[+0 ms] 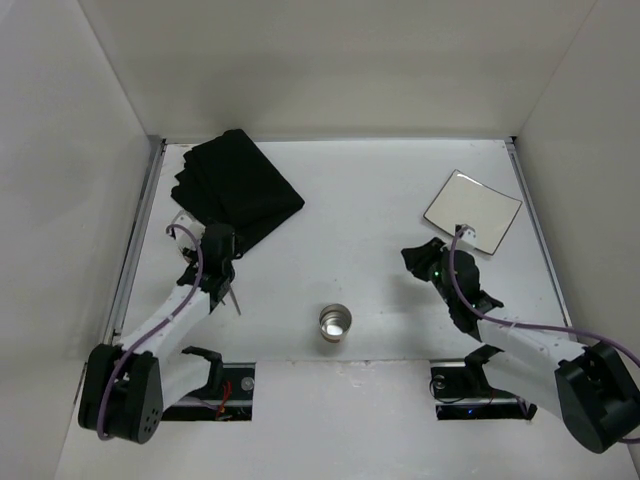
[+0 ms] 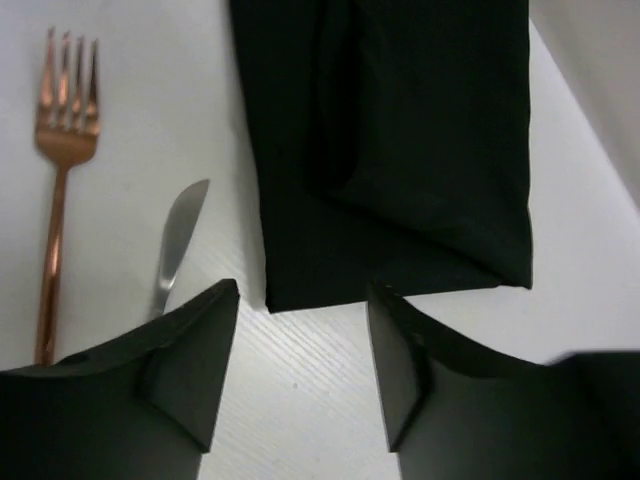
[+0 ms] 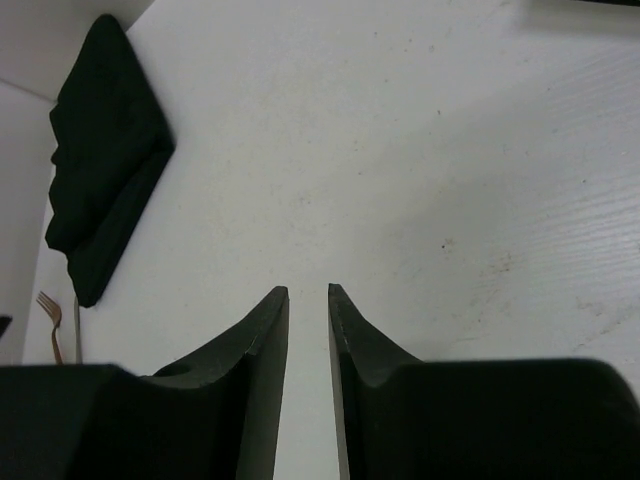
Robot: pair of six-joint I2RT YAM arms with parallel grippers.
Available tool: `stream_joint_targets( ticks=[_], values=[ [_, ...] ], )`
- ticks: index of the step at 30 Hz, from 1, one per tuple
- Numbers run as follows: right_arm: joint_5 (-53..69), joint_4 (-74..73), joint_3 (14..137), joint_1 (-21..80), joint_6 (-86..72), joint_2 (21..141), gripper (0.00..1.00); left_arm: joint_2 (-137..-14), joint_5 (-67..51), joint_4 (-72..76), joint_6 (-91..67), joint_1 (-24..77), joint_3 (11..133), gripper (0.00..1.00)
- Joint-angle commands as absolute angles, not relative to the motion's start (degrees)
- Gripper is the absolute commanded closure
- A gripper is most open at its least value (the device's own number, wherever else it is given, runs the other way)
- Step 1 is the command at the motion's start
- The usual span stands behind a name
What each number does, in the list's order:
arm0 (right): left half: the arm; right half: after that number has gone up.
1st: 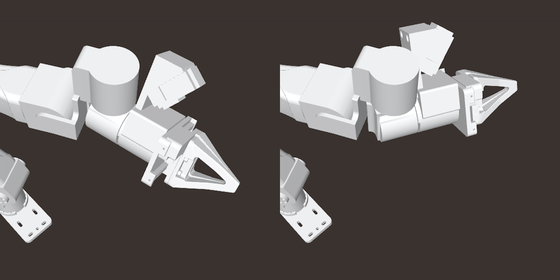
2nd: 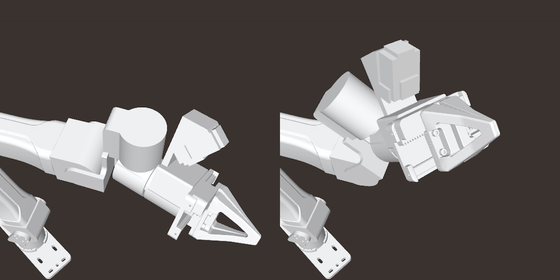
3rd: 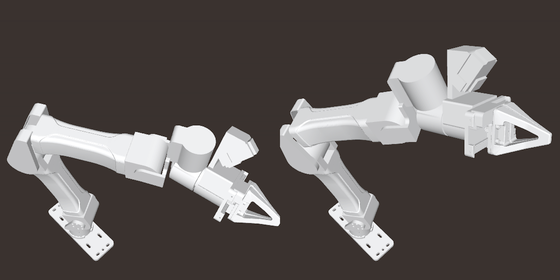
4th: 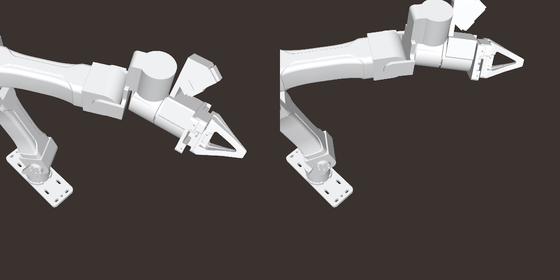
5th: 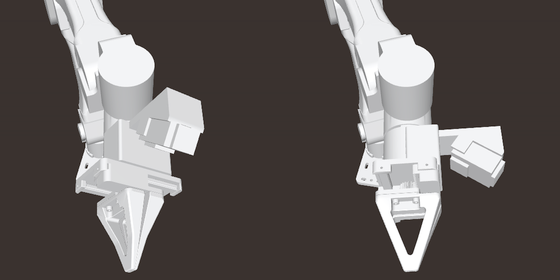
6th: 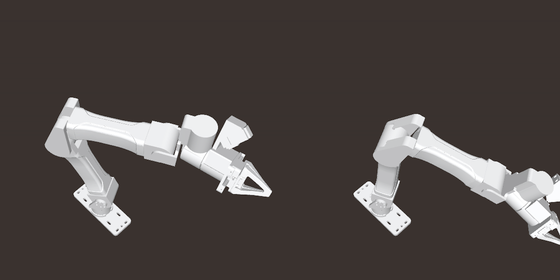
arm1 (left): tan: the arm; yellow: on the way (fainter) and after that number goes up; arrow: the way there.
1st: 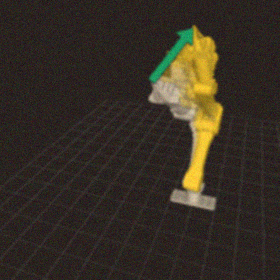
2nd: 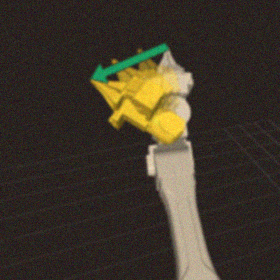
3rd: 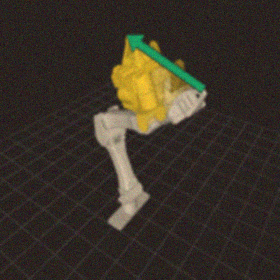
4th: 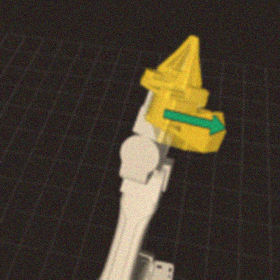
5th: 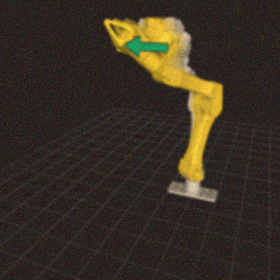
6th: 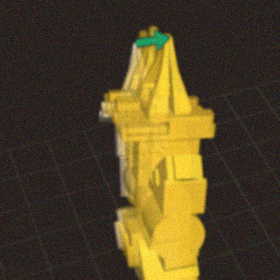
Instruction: Set the dinner table for one person
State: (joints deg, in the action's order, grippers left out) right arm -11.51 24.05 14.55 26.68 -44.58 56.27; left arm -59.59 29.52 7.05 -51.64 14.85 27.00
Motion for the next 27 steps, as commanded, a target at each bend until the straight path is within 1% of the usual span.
stream_joint_targets(
  ticks=[1, 2, 4, 5, 7, 10, 12, 13, 17, 20, 24, 27],
  values=[
    [-10.73, 26.28, 17.58, 27.55, -43.59, 57.39, 0.71, -65.20, 29.70, 15.11, -48.96, 16.21, 32.07, 0.60],
    [-10.55, 26.19, 17.75, 27.64, -43.51, 57.48, 0.71, -67.74, 30.06, 15.12, -48.78, 16.48, 33.56, 0.63],
    [-11.07, 26.45, 17.58, 28.16, -43.42, 57.30, 0.64, -71.70, 30.23, 15.64, -49.30, 17.00, 35.67, 0.63],
    [-11.34, 26.80, 17.23, 28.17, -43.68, 57.30, 0.58, -73.89, 30.23, 15.64, -49.57, 17.27, 36.90, 0.61],
    [-10.81, 26.55, 17.57, 28.17, -43.68, 57.92, 0.51, -77.24, 30.50, 15.99, -50.09, 17.62, 38.93, 0.52],
    [-10.90, 26.71, 17.67, 28.43, -43.16, 57.83, 0.46, -80.50, 30.59, 17.75, -51.06, 17.80, 40.25, 0.44],
    [-11.08, 26.81, 17.67, 28.52, -43.50, 58.09, 0.44, -82.52, 30.58, 17.49, -51.85, 17.62, 41.57, 0.37],
    [-10.73, 26.63, 17.84, 28.52, -43.33, 58.27, 0.44, -83.14, 30.59, 17.49, -51.94, 17.53, 41.92, 0.36],
    [-10.98, 26.63, 17.93, 29.05, -42.98, 58.10, 0.41, -84.37, 30.58, 17.05, -55.97, 17.71, 41.66, 0.35],
    [-10.55, 26.20, 18.45, 29.05, -42.89, 58.88, 0.41, -85.34, 30.76, 17.40, -59.41, 17.36, 41.31, 0.36],
    [-10.99, 26.89, 18.37, 29.75, -43.24, 59.58, 0.41, -89.29, 30.85, 18.63, -61.96, 16.22, 43.32, 0.39],
    [-10.28, 26.37, 19.25, 30.19, -42.72, 60.29, 0.41, -91.92, 31.37, 22.22, -61.18, 15.60, 44.30, 0.42]
  ],
)
